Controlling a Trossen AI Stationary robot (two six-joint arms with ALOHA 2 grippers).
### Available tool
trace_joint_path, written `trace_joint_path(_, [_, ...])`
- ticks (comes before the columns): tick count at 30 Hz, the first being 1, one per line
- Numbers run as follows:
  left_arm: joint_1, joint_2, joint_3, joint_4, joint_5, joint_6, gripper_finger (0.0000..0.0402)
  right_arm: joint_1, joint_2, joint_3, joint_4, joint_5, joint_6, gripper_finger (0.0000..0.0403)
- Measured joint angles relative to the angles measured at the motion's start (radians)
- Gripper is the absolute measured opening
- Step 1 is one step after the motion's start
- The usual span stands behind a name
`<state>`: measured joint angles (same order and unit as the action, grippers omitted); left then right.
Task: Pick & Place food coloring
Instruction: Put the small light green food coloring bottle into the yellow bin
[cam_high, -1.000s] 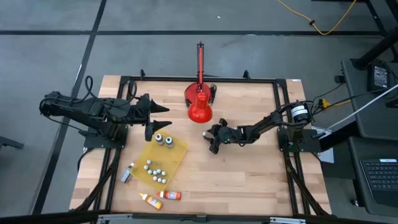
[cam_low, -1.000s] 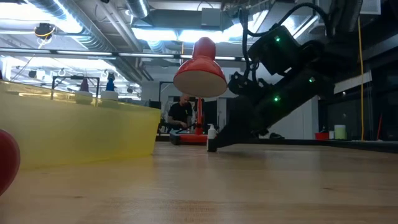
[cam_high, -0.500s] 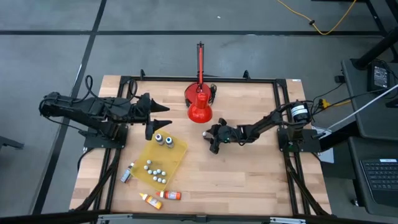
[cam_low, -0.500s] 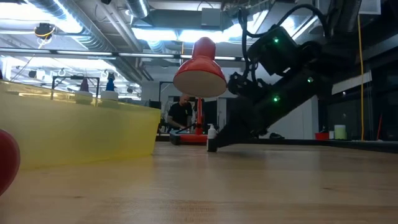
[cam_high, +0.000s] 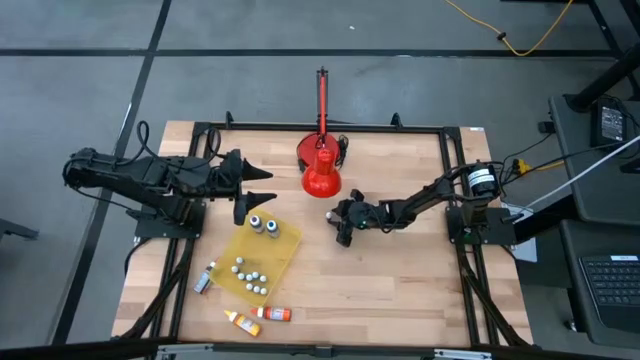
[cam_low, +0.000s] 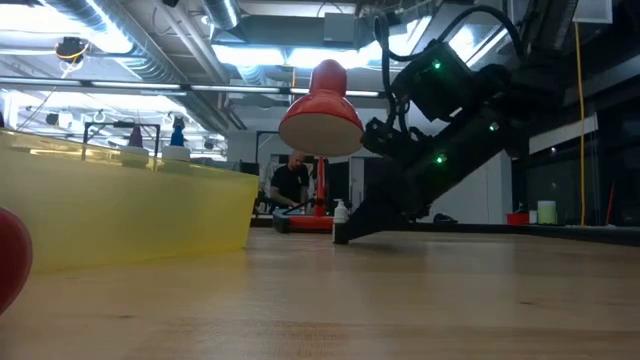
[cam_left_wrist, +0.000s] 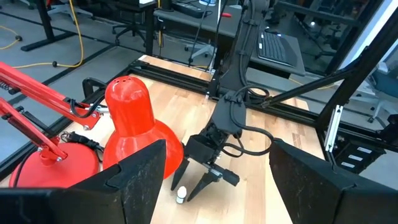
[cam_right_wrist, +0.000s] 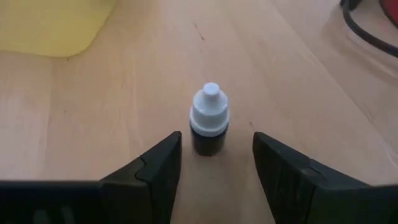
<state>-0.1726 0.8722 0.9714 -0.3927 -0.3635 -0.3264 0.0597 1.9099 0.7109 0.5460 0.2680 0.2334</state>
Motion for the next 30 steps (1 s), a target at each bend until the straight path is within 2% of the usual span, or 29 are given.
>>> trace_joint_path(9, [0.000,0.000,0.000,-0.010,-0.001,0.000,0.0275,0.000,0.000,0.001,0.014,0.000,-0.006,0.0198])
trace_joint_path(15, [0.000,0.000,0.000,-0.014,-0.001,0.000,0.0275,0.000,0.053,0.048,0.013,-0.032,-0.017,0.0198])
trace_joint_path(30, [0.000,0.000,0.000,-0.029,0.014,-0.010,0.0275,0.005,0.066,0.055,-0.030,-0.018,0.052,0.0198])
